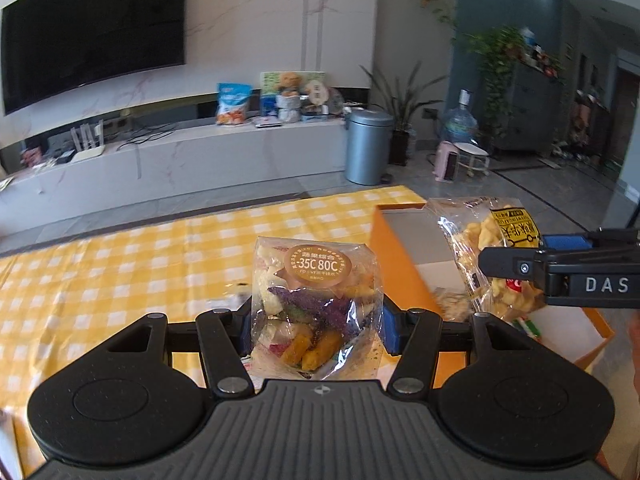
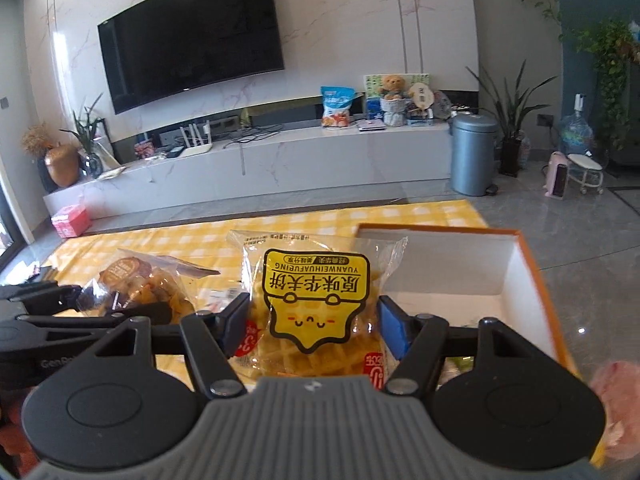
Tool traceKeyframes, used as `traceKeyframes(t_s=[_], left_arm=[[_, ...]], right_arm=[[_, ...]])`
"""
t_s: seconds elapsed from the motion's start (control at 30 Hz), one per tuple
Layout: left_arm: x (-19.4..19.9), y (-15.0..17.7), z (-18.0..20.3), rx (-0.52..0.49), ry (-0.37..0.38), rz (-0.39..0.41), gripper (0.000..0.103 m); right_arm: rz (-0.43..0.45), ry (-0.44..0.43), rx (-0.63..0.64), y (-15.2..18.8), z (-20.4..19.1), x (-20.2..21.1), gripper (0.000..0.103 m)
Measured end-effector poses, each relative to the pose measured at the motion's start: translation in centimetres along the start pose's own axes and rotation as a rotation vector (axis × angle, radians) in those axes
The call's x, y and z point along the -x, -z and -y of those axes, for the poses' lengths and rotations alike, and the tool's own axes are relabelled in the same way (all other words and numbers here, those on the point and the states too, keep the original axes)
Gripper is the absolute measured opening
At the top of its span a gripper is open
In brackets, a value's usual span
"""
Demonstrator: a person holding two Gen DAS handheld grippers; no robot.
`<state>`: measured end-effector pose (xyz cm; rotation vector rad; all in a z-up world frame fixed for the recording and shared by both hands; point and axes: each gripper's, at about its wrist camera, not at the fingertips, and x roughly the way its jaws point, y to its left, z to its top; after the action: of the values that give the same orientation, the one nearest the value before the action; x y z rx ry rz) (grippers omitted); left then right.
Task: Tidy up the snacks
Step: 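Carry the salad box and waffle bag into the orange box and release both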
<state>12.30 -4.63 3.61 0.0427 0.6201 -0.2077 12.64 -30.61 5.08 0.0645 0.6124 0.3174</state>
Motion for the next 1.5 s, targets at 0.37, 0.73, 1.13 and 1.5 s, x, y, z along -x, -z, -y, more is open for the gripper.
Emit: traceKeyframes(t_s=[0.37, 0.73, 1.13, 1.5], left_arm=[[-4.6, -2.6, 6.1, -0.218, 0.154, -0.04, 0.065], [-10.1, -3.0, 10.5, -0.394, 0.237, -0.108, 0.065], [-14.7, -1.3, 10.9, -0.479, 0.255, -0.219, 0.065], [-16.7, -0.9, 11.3, -0.512, 0.266, -0.268, 0.065]], right_arm=[[-0.064, 0.146, 0.099, -1.2, 6.1, -0.7, 0.066], [-0.222, 0.193, 0.237, -0.9, 9.4, -5.3, 0.066], [-0.342, 0.177, 0.406, -0.4, 10.4, -10.4, 0.066], [-0.448, 0.139, 0.457, 0.3, 10.4, -13.6, 0.068]])
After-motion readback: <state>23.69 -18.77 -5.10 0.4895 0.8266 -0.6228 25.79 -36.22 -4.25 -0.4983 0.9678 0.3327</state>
